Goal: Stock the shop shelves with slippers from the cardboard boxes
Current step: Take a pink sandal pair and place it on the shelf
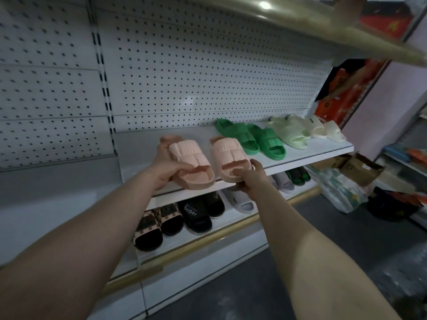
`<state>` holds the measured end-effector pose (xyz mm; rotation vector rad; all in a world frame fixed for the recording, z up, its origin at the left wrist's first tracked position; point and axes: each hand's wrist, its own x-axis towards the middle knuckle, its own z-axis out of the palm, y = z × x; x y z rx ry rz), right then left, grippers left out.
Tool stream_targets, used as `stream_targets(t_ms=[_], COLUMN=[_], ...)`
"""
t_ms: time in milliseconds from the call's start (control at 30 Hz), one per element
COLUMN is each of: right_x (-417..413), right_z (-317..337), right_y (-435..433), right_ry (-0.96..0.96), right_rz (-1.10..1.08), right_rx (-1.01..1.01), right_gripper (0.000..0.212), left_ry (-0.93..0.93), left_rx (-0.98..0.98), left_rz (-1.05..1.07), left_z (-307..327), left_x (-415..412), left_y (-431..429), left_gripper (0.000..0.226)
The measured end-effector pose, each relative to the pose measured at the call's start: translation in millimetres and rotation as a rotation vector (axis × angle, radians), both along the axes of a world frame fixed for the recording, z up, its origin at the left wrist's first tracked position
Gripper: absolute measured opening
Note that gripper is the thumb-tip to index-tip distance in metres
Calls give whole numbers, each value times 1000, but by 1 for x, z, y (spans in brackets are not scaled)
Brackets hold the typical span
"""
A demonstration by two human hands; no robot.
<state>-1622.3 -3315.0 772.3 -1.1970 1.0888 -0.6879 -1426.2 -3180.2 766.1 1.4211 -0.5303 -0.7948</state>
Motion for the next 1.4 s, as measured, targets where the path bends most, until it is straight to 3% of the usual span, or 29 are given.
stream_targets(t_ms=[333, 400, 500, 633, 833, 933, 1133, 1200, 1300, 1400], right_x=[76, 88, 99, 102, 101, 100, 91, 87, 80, 70], right_z=[-4, -7, -10, -19, -3, -4, 0, -1, -3, 0], right_y=[-83, -99, -110, -123, -124, -125, -115, -115, -115, -109], right_ry=[210, 263, 380, 582, 817, 832, 853, 821, 804, 790], right_rz=[158, 186, 221, 274, 404, 399, 393, 345, 288, 254], right_rx=[-164, -215, -302, -495, -600, -554, -511, -515, -566, -594], right_gripper=[71, 67, 50, 45, 52, 56, 93, 87, 61, 56], left_ry=[-459, -506, -579, -618, -664, -687, -704, -710, -630, -693], left_rx=[281, 299, 390, 425, 456, 527, 616, 635, 615, 589], left_rz=[139, 187, 175, 124, 73, 69, 97, 121, 173, 171], left_z=[-38, -32, -28, -32, -42, -36, -33, -32, -27, -19], left_x=[68, 71, 78, 90, 107, 101, 91, 87, 79, 69], left_y=[-70, -80, -94, -110, -126, -127, -124, -124, -120, -116], left_gripper=[123, 119, 95, 80, 88, 76, 86, 87, 92, 75])
